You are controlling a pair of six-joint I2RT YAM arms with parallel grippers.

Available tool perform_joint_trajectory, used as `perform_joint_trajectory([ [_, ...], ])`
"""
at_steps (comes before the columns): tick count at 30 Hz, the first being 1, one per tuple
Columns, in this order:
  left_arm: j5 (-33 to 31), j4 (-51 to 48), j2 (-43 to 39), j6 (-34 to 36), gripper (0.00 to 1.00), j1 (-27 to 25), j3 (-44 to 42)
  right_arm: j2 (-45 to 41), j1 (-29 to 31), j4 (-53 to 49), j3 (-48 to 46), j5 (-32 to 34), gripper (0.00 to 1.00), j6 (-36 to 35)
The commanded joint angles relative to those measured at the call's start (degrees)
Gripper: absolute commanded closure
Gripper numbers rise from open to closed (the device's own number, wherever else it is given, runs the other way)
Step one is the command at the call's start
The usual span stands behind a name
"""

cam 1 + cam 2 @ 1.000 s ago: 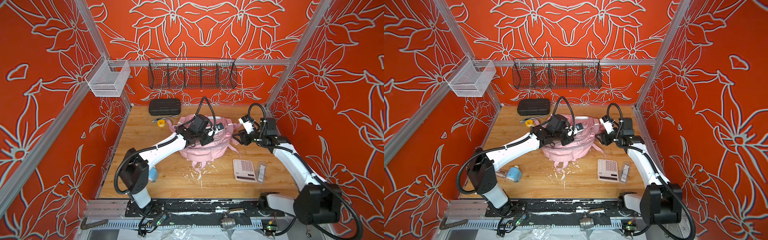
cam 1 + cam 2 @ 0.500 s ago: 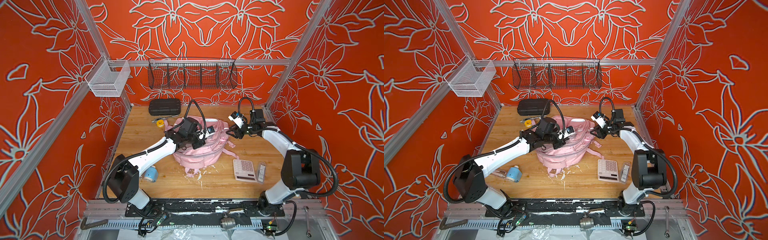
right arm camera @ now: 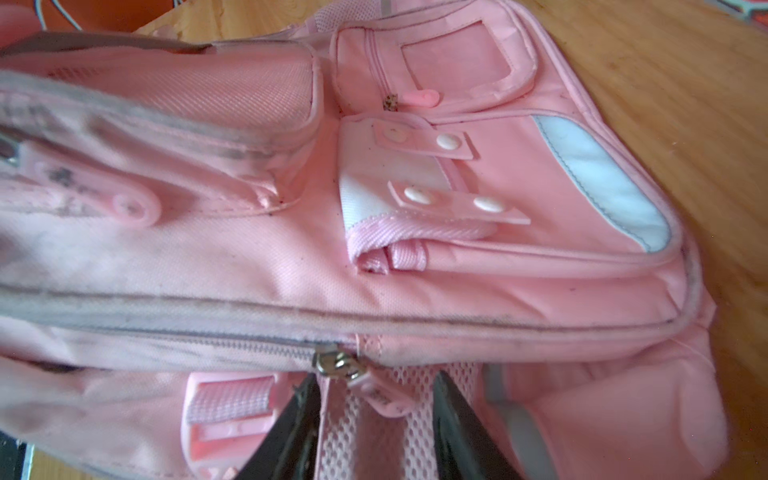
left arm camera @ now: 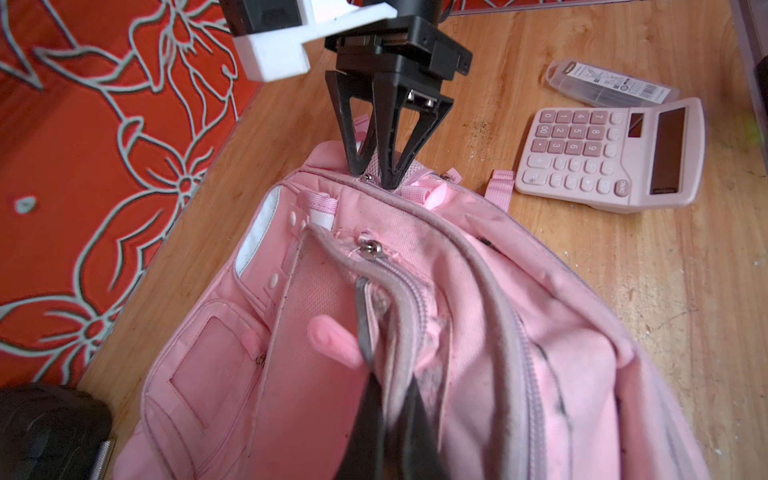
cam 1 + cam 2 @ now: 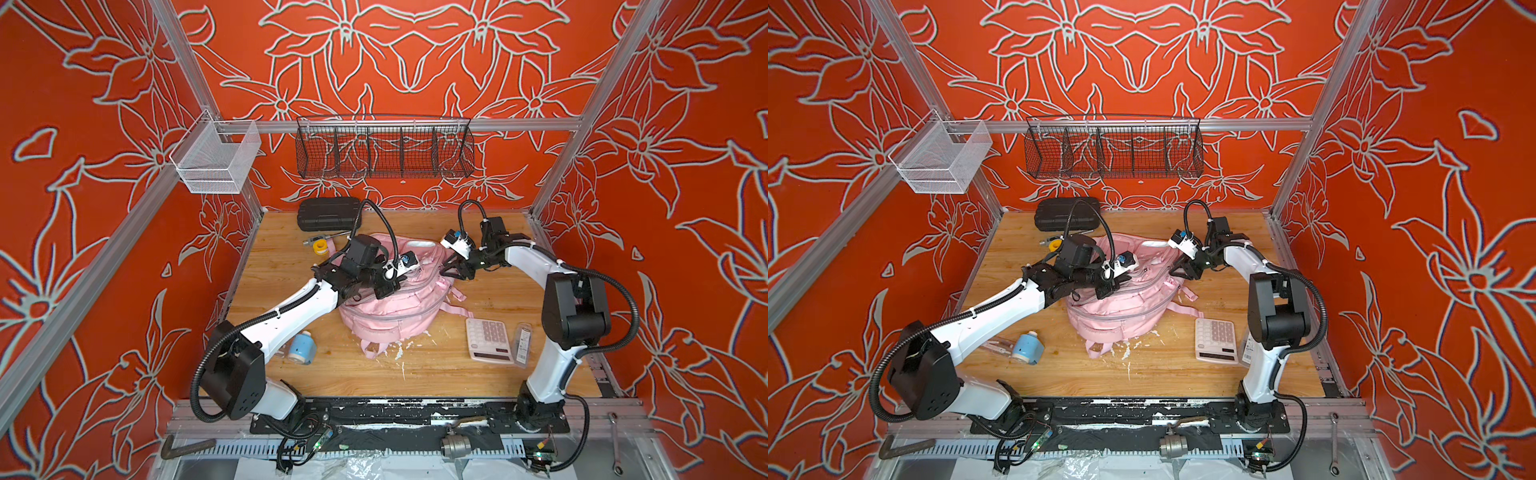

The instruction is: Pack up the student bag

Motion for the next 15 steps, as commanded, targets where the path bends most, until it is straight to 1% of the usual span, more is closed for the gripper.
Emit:
perform_joint_trajectory([
  [1,3.75,8.78,-2.51,1.70,1.00,0.39,1.47,3.17,0.85,-7.91,2.94,-3.04,0.55,-7.03],
  [5,3.29,9.85,-2.04,1.62,1.00,0.51,1.52,4.49,1.64,-10.25,2.97,-3.65,0.55,-10.22],
  [10,3.07,9.84,-1.39,1.29,1.00,0.52,1.72,2.49,1.68,-7.27,-0.20,-5.23,0.61,-9.88],
  [13,2.61,10.28,-1.61,1.18,1.00,0.56,1.25,0.11,1.66,-5.11,-2.46,-4.85,0.66,-9.09],
  [15,2.23,9.61,-1.50,1.35,1.00,0.61,1.34,-1.10,1.48,-4.07,-3.62,-4.72,0.67,-8.66],
])
